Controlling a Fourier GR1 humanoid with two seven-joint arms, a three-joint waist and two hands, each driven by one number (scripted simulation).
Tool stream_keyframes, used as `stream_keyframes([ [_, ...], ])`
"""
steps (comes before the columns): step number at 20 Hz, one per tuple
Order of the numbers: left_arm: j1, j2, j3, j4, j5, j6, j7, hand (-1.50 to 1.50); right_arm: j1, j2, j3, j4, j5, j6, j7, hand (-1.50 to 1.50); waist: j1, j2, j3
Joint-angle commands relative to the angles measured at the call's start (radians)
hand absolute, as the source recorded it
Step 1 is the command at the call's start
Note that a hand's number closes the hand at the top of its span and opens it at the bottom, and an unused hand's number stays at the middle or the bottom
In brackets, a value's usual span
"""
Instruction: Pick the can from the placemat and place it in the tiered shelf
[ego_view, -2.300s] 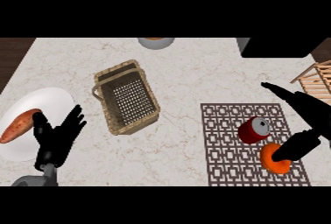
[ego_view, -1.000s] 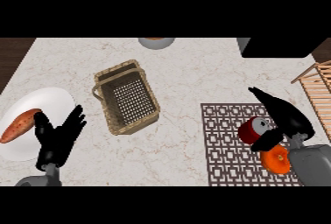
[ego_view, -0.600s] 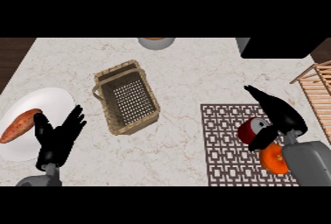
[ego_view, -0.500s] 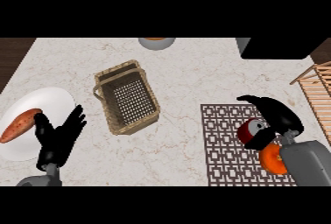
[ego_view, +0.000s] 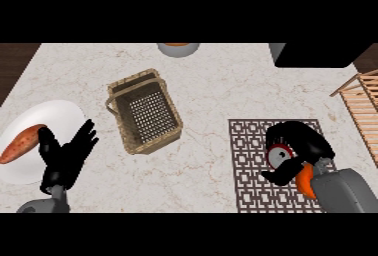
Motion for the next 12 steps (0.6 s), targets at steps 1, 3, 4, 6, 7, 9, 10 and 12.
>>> stream_keyframes([
  [1,-0.029,0.01,0.039,0.082,0.024,-0.04,-0.036,0.0,0.034,0.058,0.005,-0.084,-0.021,-0.006,-0.005,1.5,-0.006,0.01,0.006],
  [3,0.033,0.013,0.009,-0.011,-0.006,-0.015,-0.007,0.0,-0.001,0.076,-0.113,0.001,-0.014,-0.102,0.099,1.5,0.001,0.01,0.006],
  [4,-0.017,0.007,0.01,-0.011,-0.002,0.006,0.032,0.0,-0.041,0.143,-0.18,0.024,-0.01,-0.15,0.267,1.5,-0.003,0.011,0.006],
  [6,0.015,0.008,0.007,-0.016,-0.001,-0.011,-0.002,0.0,-0.022,0.141,-0.324,0.07,0.002,-0.264,0.415,1.5,-0.023,0.015,0.006],
  [7,0.018,0.004,0.021,-0.002,0.002,0.005,-0.003,0.0,-0.027,0.139,-0.385,0.077,0.003,-0.308,0.484,1.5,-0.04,0.02,0.004],
  [9,0.024,0.013,0.029,-0.004,0.003,0.003,0.0,0.0,-0.055,0.148,-0.477,0.077,0.029,-0.422,0.609,1.5,-0.043,0.021,0.002],
  [10,0.022,0.011,0.022,-0.014,-0.001,0.002,-0.004,0.0,-0.096,0.17,-0.5,0.064,0.053,-0.486,0.676,1.5,-0.025,0.017,0.002],
  [12,0.013,0.018,0.02,-0.008,-0.003,-0.009,-0.01,0.0,-0.171,0.168,-0.513,0.048,0.158,-0.596,0.803,1.5,0.006,0.019,-0.001],
])
